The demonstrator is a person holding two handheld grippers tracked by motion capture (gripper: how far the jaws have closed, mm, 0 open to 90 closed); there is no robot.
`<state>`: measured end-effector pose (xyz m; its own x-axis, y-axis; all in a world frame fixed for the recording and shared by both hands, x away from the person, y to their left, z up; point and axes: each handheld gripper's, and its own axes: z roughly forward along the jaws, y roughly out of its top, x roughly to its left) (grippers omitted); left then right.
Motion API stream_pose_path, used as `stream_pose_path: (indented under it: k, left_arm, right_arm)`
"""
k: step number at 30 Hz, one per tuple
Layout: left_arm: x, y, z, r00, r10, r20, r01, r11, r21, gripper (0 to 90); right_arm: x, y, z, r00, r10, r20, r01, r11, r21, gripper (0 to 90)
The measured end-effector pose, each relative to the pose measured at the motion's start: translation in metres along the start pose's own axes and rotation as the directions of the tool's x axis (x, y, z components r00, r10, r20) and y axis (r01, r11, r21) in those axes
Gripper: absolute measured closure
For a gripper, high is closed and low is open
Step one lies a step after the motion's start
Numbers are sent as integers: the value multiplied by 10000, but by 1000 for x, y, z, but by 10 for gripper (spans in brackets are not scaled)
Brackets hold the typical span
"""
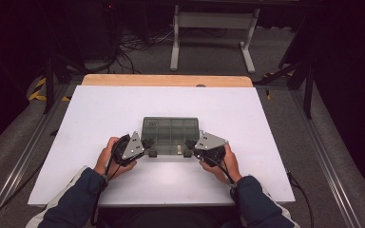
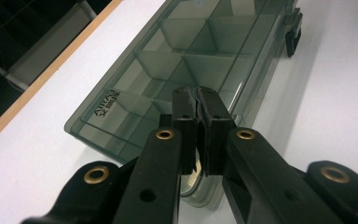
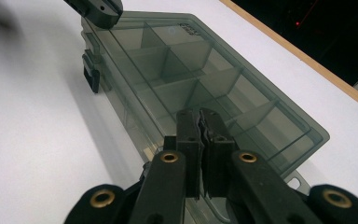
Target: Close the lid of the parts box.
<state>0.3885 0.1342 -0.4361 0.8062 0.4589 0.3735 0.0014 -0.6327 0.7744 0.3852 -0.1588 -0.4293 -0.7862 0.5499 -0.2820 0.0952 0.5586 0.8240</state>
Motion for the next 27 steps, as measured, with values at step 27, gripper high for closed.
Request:
stream_pose_path:
  k: [27]
  left_arm:
    - [5,-7,6,9987,-366,354,368,9993,-53,869]
  right_arm:
    - [0,-6,5,9998,70,-207,-70,10000,-35,885]
